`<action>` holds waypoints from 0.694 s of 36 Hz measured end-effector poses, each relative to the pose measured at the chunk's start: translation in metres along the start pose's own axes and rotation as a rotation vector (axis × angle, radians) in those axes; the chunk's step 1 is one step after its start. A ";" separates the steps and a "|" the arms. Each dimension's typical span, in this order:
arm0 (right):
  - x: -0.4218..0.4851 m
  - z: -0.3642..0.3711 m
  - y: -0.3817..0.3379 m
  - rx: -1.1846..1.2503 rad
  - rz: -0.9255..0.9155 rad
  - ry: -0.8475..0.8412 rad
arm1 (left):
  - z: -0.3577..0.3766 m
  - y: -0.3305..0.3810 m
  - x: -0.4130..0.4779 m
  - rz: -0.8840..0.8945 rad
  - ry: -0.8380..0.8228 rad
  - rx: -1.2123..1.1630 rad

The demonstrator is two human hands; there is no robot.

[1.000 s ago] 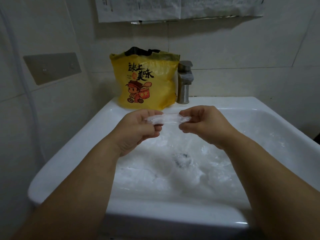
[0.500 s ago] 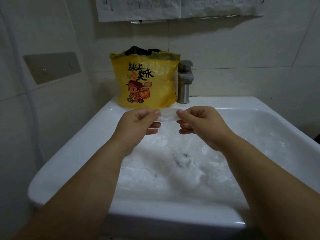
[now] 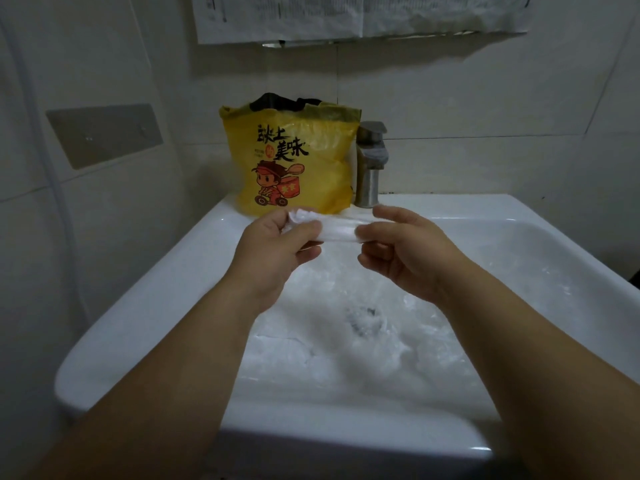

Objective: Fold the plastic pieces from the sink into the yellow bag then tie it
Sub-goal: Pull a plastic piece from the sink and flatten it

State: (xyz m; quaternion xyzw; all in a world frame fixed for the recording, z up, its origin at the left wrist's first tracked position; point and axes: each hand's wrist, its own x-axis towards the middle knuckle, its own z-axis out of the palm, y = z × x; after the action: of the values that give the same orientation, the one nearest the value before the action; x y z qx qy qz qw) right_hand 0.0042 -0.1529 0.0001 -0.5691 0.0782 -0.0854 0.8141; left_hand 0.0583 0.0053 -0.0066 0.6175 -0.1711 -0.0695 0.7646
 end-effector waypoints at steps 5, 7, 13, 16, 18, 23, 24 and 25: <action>-0.003 -0.002 -0.004 -0.028 0.105 -0.107 | -0.003 0.003 0.000 -0.067 -0.044 -0.117; -0.003 -0.003 -0.005 -0.023 0.096 -0.115 | -0.004 0.005 0.000 -0.093 -0.076 -0.147; -0.002 -0.012 -0.005 -0.242 0.059 -0.105 | -0.014 0.003 -0.004 -0.134 -0.192 0.256; -0.003 -0.013 -0.006 -0.287 0.032 -0.132 | -0.016 0.005 -0.005 -0.188 -0.231 0.261; -0.005 -0.013 -0.008 -0.304 0.000 -0.155 | -0.016 0.007 -0.006 -0.209 -0.257 0.223; -0.009 -0.012 -0.010 -0.316 -0.049 -0.195 | -0.016 0.010 -0.006 -0.186 -0.240 0.121; -0.009 -0.012 -0.010 -0.306 -0.061 -0.200 | -0.015 0.011 -0.006 -0.186 -0.233 0.093; -0.010 -0.011 -0.010 -0.298 -0.075 -0.201 | -0.015 0.011 -0.006 -0.188 -0.229 0.067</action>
State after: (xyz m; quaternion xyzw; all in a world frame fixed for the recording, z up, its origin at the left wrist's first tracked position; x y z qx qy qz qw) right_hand -0.0083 -0.1644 0.0061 -0.6914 -0.0132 -0.0456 0.7209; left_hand 0.0567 0.0232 0.0008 0.6439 -0.2007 -0.2051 0.7093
